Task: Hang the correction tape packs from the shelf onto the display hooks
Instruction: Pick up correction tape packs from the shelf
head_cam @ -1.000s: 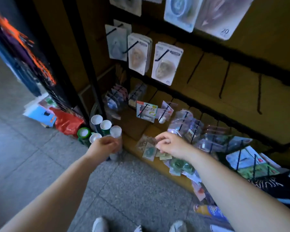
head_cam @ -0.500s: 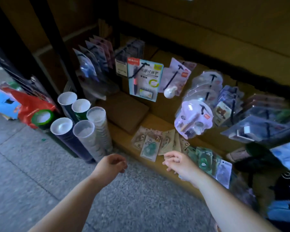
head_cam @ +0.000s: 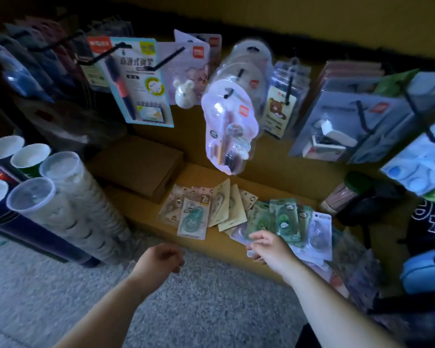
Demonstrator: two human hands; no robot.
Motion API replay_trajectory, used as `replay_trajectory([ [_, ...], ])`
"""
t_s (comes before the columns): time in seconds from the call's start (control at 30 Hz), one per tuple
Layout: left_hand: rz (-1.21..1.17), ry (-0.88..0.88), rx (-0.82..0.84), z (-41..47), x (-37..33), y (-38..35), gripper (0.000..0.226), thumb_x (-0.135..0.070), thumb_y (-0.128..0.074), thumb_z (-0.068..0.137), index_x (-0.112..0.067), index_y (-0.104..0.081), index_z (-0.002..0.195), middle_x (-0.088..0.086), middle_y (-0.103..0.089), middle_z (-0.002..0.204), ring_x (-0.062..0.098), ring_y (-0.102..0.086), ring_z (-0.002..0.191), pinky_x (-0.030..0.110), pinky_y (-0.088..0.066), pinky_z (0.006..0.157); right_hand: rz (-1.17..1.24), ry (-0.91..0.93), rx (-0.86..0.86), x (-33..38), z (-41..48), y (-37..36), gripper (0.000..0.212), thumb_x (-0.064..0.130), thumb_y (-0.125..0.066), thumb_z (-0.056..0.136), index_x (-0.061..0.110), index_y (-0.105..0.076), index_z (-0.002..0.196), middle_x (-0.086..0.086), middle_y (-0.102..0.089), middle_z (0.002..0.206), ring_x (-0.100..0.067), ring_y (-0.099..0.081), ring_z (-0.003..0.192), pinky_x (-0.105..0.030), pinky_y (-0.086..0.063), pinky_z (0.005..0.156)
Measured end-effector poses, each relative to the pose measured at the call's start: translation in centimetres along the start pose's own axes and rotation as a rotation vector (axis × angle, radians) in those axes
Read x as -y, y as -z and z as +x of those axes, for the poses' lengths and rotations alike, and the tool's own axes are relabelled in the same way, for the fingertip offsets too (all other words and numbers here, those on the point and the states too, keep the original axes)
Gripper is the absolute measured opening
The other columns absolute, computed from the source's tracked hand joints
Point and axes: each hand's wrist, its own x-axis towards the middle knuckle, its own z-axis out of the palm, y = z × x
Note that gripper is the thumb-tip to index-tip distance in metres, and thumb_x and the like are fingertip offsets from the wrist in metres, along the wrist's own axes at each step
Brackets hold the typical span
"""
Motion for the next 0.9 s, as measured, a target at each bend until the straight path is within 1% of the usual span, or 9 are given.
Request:
replay_trajectory([
  [0.1, 0.026, -0.014, 0.049, -0.8, -1.0, -1.6, 0.020, -0.010, -0.050, 0.090, -0.018, -0.058, 0.074, -0.005, -0.062, 0.072, 0.008, -0.058, 0.064, 0.016, -0.039, 0.053, 0.109, -0.025, -0.084, -1.6, -0.9, 2.1, 0.027, 0.002, -0.042, 0.092, 0.000, -0.052, 0.117, -0.016, -0.061, 0.100, -0.009, -0.051, 0.054, -0.005, -0.037, 0.040],
  [0.2, 0.075, -0.040, 0.102, -2.7, -2.2, -3.3, 0.011, -0.012, -0.050, 0.091, -0.013, -0.059, 0.086, -0.004, -0.061, 0.074, 0.007, -0.056, 0.064, 0.009, -0.039, 0.047, 0.294, -0.007, -0.138, -1.5, -2.2, 3.6, 0.023, 0.004, -0.043, 0.092, 0.007, -0.054, 0.113, -0.005, -0.060, 0.082, -0.012, -0.051, 0.059, -0.019, -0.040, 0.051],
  [0.27, 0.097, -0.076, 0.099, -4.1, -3.2, -4.2, 0.014, -0.012, -0.050, 0.091, -0.014, -0.058, 0.080, -0.003, -0.060, 0.074, 0.007, -0.055, 0.063, 0.005, -0.039, 0.043, 0.384, 0.037, -0.152, -1.6, -3.3, 4.2, 0.018, 0.006, -0.043, 0.093, 0.012, -0.053, 0.108, 0.000, -0.059, 0.077, -0.013, -0.051, 0.061, -0.021, -0.040, 0.054],
  [0.33, 0.112, -0.104, 0.068, -5.1, -4.2, -4.7, 0.020, -0.011, -0.051, 0.090, -0.019, -0.058, 0.073, -0.003, -0.061, 0.074, 0.007, -0.056, 0.064, 0.013, -0.041, 0.050, 0.424, 0.060, -0.164, -2.2, -4.6, 4.6, 0.015, 0.005, -0.043, 0.093, 0.013, -0.052, 0.104, 0.002, -0.058, 0.076, -0.013, -0.051, 0.060, -0.021, -0.039, 0.054],
  [0.43, 0.154, -0.112, 0.111, -6.6, -5.2, -6.2, 0.019, -0.010, -0.051, 0.090, -0.019, -0.058, 0.074, -0.003, -0.061, 0.076, 0.007, -0.056, 0.065, 0.013, -0.040, 0.051, 0.477, 0.093, -0.201, -3.0, -6.0, 5.3, 0.019, 0.004, -0.042, 0.093, 0.009, -0.053, 0.108, -0.003, -0.058, 0.079, -0.012, -0.048, 0.057, -0.017, -0.038, 0.046],
  [0.63, 0.220, -0.124, 0.145, -8.3, -4.8, -9.4, 0.017, -0.008, -0.052, 0.089, -0.019, -0.057, 0.077, -0.002, -0.060, 0.074, 0.008, -0.055, 0.064, 0.012, -0.042, 0.053, 0.441, 0.153, -0.211, -3.7, -6.6, 6.0, 0.027, 0.006, -0.041, 0.092, 0.006, -0.052, 0.116, 0.000, -0.057, 0.081, -0.010, -0.048, 0.057, -0.020, -0.037, 0.053],
  [0.73, 0.234, -0.125, 0.123, -7.8, -4.6, -9.7, 0.018, -0.008, -0.054, 0.087, -0.021, -0.058, 0.075, -0.003, -0.061, 0.072, 0.009, -0.056, 0.063, 0.014, -0.040, 0.051, 0.428, 0.145, -0.222, -4.0, -6.2, 6.3, 0.028, 0.008, -0.042, 0.091, 0.008, -0.052, 0.117, -0.005, -0.059, 0.097, -0.010, -0.051, 0.061, -0.020, -0.040, 0.055],
  [0.8, 0.239, -0.125, 0.129, -6.7, -4.6, -10.1, 0.017, -0.006, -0.056, 0.086, -0.018, -0.060, 0.074, -0.001, -0.061, 0.069, 0.012, -0.057, 0.061, 0.016, -0.045, 0.055, 0.397, 0.131, -0.246, -4.5, -6.0, 6.7, 0.027, 0.011, -0.045, 0.090, 0.010, -0.053, 0.116, -0.008, -0.060, 0.108, -0.017, -0.054, 0.074, -0.026, -0.045, 0.066],
  [0.9, 0.248, -0.134, 0.163, -4.3, -5.1, -11.7, 0.023, -0.005, -0.055, 0.086, -0.020, -0.057, 0.068, -0.001, -0.059, 0.066, 0.012, -0.054, 0.058, 0.012, -0.042, 0.050, 0.319, 0.102, -0.264, -5.4, -5.4, 7.9, 0.030, 0.013, -0.047, 0.089, 0.009, -0.052, 0.118, -0.003, -0.055, 0.095, -0.019, -0.052, 0.076, -0.029, -0.042, 0.066],
])
